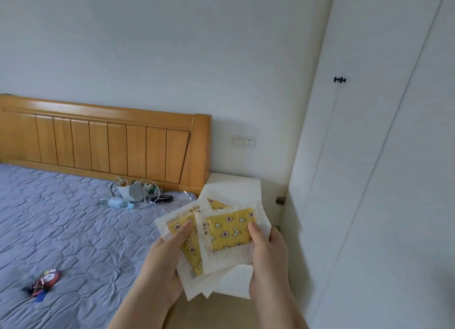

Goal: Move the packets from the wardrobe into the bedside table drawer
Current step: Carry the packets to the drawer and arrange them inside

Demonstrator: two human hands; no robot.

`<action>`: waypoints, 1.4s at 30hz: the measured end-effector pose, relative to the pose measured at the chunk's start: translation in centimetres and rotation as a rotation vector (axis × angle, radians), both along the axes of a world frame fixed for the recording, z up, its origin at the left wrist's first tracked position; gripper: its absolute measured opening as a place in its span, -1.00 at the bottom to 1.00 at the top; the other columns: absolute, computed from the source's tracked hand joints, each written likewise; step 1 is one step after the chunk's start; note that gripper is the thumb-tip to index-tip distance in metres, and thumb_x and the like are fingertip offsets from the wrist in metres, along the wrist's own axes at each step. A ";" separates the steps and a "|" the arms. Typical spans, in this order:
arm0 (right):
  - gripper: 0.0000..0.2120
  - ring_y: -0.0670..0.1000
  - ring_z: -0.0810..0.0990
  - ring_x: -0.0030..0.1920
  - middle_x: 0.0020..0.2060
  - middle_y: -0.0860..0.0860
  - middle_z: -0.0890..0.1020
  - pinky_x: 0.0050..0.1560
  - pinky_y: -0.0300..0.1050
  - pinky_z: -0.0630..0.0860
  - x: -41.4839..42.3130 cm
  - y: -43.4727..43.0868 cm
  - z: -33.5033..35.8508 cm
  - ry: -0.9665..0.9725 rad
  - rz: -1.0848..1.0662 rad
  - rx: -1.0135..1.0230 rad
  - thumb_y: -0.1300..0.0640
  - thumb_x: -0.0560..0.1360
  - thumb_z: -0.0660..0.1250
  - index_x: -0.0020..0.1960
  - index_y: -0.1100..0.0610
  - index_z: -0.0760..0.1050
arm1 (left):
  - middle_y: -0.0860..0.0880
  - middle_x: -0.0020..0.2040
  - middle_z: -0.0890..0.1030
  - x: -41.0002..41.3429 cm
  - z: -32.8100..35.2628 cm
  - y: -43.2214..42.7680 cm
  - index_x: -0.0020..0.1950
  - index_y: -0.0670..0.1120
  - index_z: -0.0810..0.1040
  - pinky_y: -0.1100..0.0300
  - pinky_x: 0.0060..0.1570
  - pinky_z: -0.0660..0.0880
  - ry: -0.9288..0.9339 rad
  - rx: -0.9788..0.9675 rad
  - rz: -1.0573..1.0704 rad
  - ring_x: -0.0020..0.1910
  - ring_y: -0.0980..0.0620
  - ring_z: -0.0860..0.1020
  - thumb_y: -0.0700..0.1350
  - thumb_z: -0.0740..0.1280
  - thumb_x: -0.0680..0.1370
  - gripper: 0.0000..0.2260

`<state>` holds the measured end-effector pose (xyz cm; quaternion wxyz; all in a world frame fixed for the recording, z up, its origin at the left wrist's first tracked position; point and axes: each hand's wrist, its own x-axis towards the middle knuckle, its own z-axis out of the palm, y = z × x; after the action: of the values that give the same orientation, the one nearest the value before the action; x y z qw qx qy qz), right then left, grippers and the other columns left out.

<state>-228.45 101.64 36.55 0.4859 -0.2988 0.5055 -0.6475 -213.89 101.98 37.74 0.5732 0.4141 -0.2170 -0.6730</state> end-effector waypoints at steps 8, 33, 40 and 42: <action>-0.90 0.13 0.66 -0.15 -0.19 0.12 0.67 -0.10 0.04 0.61 -0.9 -13.8 0.6 0.058 0.124 0.018 0.11 0.54 0.33 -0.09 0.14 0.52 | -0.22 -0.03 0.68 -0.7 -0.6 -13.5 0.15 -0.17 0.57 -0.14 -0.17 0.57 -0.024 0.025 0.118 -0.06 -0.23 0.64 -0.21 0.35 0.50 -0.78; -0.90 0.04 0.65 -0.03 -0.07 0.04 0.66 0.03 0.08 0.61 -1.0 -43.4 0.8 0.348 0.128 0.123 0.12 0.59 0.23 0.06 0.05 0.51 | -0.24 -0.05 0.64 -1.1 -0.1 -47.0 0.00 -0.18 0.46 -0.22 -0.08 0.55 -0.156 0.008 -0.208 -0.11 -0.25 0.63 -0.21 0.35 0.52 -0.88; -0.94 -0.08 0.63 -0.14 -0.13 -0.04 0.63 -0.27 -0.24 0.53 -1.5 -45.0 0.7 0.408 0.111 0.107 0.12 0.57 0.28 -0.02 -0.04 0.47 | -0.26 -0.13 0.67 -2.2 -1.3 -48.2 -0.06 -0.19 0.45 -0.16 -0.18 0.56 -0.094 0.065 -0.220 -0.20 -0.23 0.64 -0.28 0.39 0.46 -0.85; -0.94 -0.07 0.63 -0.13 -0.11 -0.03 0.63 -0.30 -0.26 0.51 -2.0 -45.4 0.3 0.419 0.101 0.118 0.12 0.57 0.28 0.00 -0.03 0.47 | -0.26 -0.10 0.67 -2.7 -1.8 -48.5 0.01 -0.16 0.48 -0.16 -0.19 0.56 -0.064 0.072 -0.251 -0.18 -0.23 0.65 -0.30 0.35 0.48 -0.86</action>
<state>-230.41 56.21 36.80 0.4186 -0.4227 0.6169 -0.5153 -216.54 53.53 35.94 0.4622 0.4252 -0.2607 -0.7332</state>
